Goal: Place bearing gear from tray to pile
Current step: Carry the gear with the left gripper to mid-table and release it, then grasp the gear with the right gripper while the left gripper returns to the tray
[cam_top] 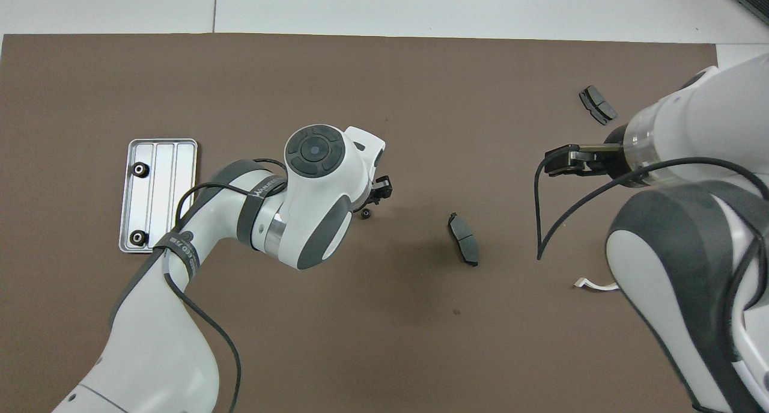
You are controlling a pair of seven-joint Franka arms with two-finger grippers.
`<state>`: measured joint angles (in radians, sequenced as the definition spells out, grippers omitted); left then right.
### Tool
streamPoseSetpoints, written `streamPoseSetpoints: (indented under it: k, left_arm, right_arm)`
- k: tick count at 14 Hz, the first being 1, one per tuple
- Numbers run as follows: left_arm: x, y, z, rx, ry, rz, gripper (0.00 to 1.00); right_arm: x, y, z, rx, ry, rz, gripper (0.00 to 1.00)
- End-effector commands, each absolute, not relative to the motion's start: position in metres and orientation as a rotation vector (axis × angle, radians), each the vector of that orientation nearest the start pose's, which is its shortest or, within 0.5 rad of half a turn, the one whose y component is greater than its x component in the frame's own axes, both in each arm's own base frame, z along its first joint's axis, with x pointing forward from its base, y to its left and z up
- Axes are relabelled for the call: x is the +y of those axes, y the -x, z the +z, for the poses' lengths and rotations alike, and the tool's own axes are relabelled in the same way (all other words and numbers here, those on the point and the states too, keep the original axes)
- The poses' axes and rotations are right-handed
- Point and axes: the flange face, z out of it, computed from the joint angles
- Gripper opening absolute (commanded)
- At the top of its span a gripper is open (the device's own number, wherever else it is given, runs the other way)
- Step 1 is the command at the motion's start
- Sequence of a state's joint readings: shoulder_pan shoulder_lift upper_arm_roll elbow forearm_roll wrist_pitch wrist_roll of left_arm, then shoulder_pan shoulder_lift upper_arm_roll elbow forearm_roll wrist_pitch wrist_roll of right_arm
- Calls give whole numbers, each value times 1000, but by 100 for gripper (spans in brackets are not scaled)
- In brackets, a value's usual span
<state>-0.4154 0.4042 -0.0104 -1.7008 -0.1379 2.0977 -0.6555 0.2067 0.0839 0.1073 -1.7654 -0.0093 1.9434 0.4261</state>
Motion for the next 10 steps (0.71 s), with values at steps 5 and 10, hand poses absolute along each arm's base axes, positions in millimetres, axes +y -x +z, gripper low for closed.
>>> streamPoseSetpoints:
  k: [5, 10]
  left_arm:
    - [-112, -621, 351, -83, 3230, 304, 58]
    - [0, -627, 341, 75, 3269, 209, 59]
  right_arm:
    - [302, -570, 416, 209, 3099, -163, 100]
    - [361, -561, 375, 251, 3115, -169, 100]
